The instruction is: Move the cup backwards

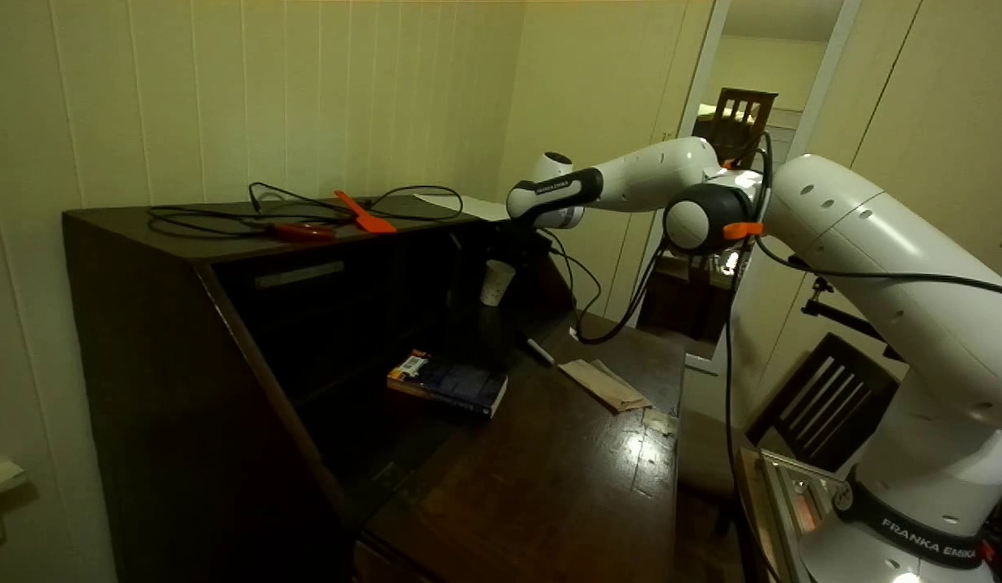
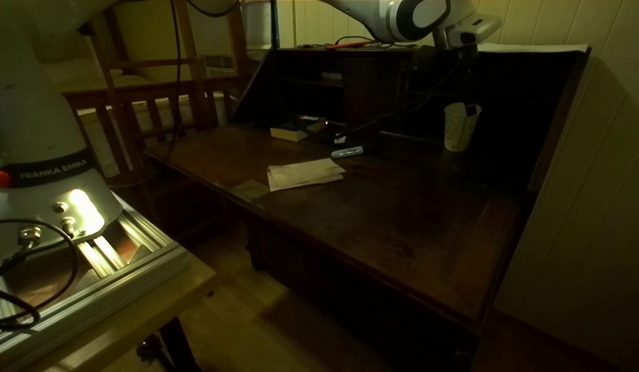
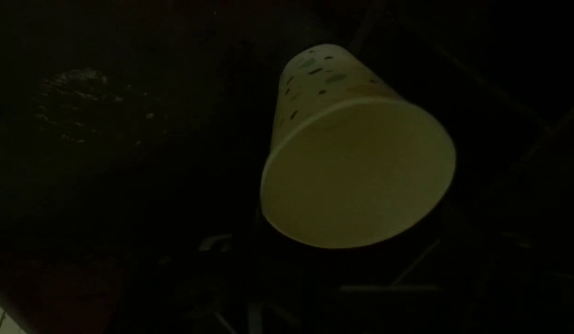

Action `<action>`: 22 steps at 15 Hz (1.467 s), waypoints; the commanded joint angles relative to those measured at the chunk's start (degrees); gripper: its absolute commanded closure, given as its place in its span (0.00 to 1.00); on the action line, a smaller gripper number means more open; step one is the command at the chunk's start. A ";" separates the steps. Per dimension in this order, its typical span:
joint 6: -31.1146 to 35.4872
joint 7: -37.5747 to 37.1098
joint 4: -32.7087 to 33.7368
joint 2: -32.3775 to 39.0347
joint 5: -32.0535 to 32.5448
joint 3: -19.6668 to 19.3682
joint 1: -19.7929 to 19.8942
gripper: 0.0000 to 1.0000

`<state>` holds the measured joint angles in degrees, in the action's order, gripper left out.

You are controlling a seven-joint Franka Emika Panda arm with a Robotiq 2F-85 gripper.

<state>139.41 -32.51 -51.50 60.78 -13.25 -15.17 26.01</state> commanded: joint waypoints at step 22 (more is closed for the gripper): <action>4.92 25.78 -35.65 -24.18 1.74 3.17 -0.99 0.00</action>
<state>140.73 -9.87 -78.77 41.39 -12.66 -11.81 25.72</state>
